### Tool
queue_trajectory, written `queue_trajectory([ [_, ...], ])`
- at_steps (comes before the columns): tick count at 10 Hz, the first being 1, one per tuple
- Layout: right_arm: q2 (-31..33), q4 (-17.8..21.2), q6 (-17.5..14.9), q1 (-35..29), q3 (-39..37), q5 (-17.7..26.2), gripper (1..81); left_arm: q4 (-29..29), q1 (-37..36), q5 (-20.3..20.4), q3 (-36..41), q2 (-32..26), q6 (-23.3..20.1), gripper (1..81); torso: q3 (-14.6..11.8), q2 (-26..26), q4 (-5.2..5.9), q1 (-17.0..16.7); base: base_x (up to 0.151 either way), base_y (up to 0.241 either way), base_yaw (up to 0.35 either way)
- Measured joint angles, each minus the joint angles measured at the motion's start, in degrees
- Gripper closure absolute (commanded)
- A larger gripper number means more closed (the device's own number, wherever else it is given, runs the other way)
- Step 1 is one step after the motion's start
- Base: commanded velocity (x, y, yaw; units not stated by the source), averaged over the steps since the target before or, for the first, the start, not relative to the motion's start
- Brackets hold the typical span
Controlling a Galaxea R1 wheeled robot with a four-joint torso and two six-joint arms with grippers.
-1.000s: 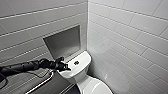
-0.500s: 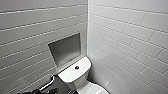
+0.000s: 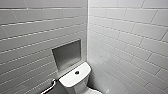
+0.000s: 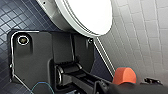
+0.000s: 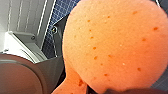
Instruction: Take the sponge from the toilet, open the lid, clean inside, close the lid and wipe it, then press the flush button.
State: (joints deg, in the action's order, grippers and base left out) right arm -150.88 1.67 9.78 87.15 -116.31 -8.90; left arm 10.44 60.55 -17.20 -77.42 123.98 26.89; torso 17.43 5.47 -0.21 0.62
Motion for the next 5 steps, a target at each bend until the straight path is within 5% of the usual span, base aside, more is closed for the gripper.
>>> queue_trajectory([
  [5, -0.3, 0.0, 0.0, 0.0, -0.6, 0.2, 81.1, 3.9, 11.6, 9.0, -18.3, 10.7, 0.0, 81.1, -0.3, 0.1, 0.00, -0.1, 0.000, 0.000, 0.000],
])
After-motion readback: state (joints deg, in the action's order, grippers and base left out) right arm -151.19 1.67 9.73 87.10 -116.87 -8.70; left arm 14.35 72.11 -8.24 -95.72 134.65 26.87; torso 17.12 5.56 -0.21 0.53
